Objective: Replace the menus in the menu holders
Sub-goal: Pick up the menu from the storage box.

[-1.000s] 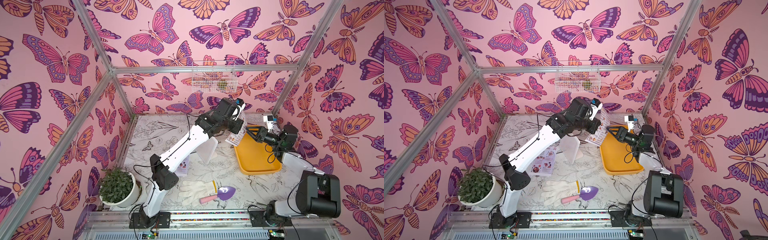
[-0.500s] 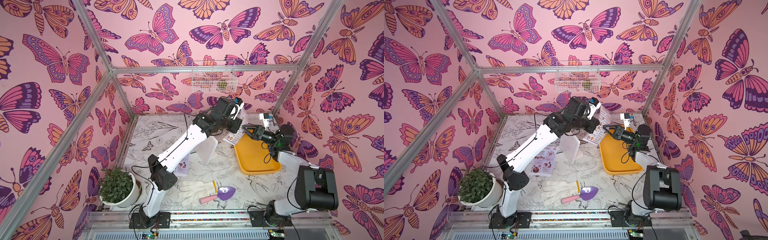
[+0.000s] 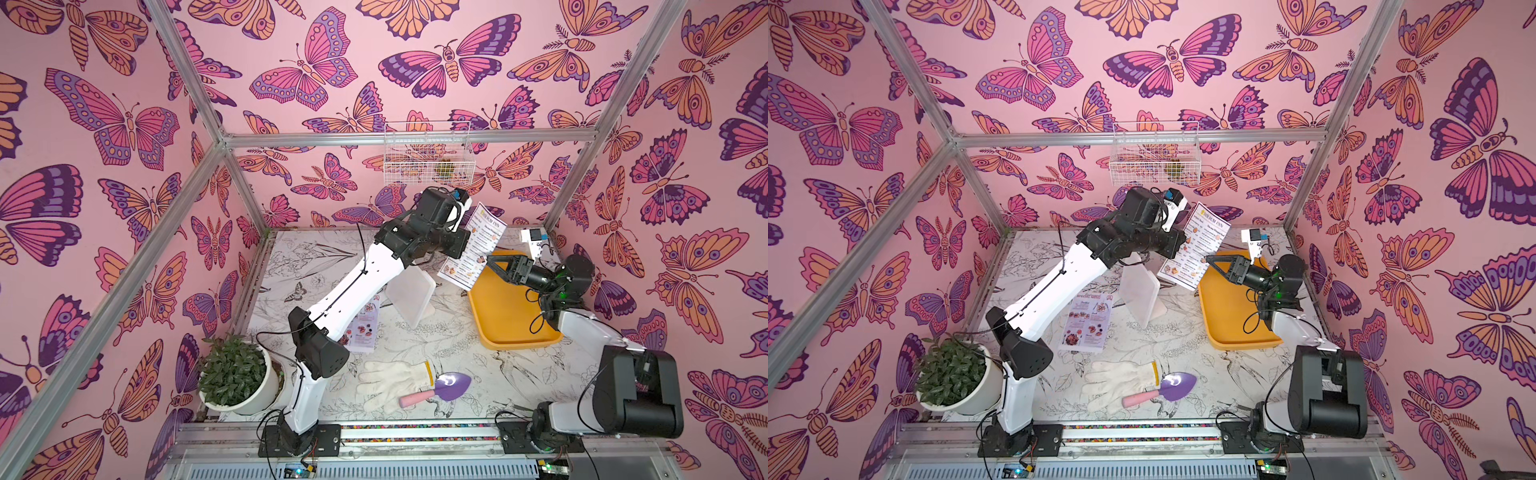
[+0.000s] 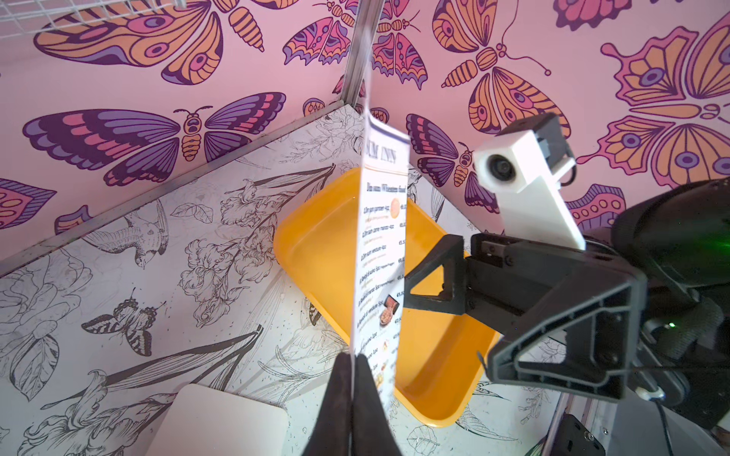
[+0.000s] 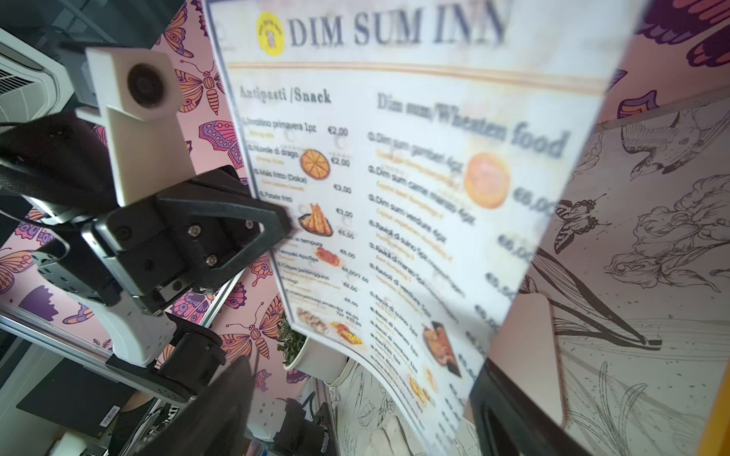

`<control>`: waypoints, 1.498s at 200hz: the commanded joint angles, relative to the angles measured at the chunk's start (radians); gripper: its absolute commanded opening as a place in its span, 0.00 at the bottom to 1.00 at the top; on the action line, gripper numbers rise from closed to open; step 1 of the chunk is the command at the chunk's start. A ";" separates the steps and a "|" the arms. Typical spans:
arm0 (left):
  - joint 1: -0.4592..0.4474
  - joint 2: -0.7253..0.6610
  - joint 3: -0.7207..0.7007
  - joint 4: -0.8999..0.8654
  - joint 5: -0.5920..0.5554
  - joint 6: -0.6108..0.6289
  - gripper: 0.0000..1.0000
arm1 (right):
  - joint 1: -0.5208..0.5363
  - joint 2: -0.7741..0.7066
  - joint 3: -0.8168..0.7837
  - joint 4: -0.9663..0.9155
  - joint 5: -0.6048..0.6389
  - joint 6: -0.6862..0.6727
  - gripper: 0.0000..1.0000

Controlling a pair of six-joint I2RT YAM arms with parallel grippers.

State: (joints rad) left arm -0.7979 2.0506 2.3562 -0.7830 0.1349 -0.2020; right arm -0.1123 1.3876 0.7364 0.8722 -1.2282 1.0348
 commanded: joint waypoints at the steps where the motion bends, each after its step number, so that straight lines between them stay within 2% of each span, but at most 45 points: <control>1: 0.008 -0.003 -0.022 0.010 0.006 -0.015 0.03 | 0.005 -0.045 -0.008 -0.061 -0.009 -0.058 0.83; 19: 0.015 -0.005 -0.035 0.022 0.011 -0.020 0.03 | 0.005 -0.075 -0.012 -0.135 -0.002 -0.110 0.83; 40: 0.019 -0.005 -0.042 0.028 0.021 -0.024 0.03 | 0.006 -0.095 -0.006 -0.230 0.019 -0.170 0.78; 72: 0.022 -0.010 -0.047 0.040 0.057 -0.029 0.03 | 0.023 -0.097 0.000 -0.267 0.067 -0.177 0.68; 100: 0.022 -0.017 -0.050 0.047 0.122 -0.035 0.02 | 0.053 -0.086 0.017 -0.292 0.100 -0.202 0.65; 169: 0.038 -0.089 -0.107 0.084 0.205 -0.076 0.01 | 0.059 -0.040 0.005 -0.124 0.106 -0.158 0.65; 201: 0.039 -0.102 -0.114 0.084 0.180 -0.070 0.01 | 0.060 -0.032 -0.013 0.024 0.098 -0.057 0.60; 248: 0.045 -0.100 -0.127 0.115 0.163 -0.079 0.01 | 0.061 -0.049 -0.014 0.017 0.096 -0.038 0.49; 281: 0.045 -0.102 -0.138 0.122 0.141 -0.074 0.01 | 0.059 -0.077 -0.008 -0.010 0.098 -0.042 0.48; 292: 0.046 -0.104 -0.145 0.126 0.135 -0.073 0.01 | 0.060 -0.084 -0.003 -0.024 0.101 -0.044 0.44; 299: 0.045 -0.107 -0.151 0.131 0.132 -0.073 0.01 | 0.060 -0.087 0.000 -0.038 0.109 -0.046 0.31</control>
State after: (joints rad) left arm -0.7612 1.9675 2.2330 -0.6785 0.2878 -0.2741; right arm -0.0582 1.3384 0.7284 0.8467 -1.1244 0.9913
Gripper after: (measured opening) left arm 0.042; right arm 0.447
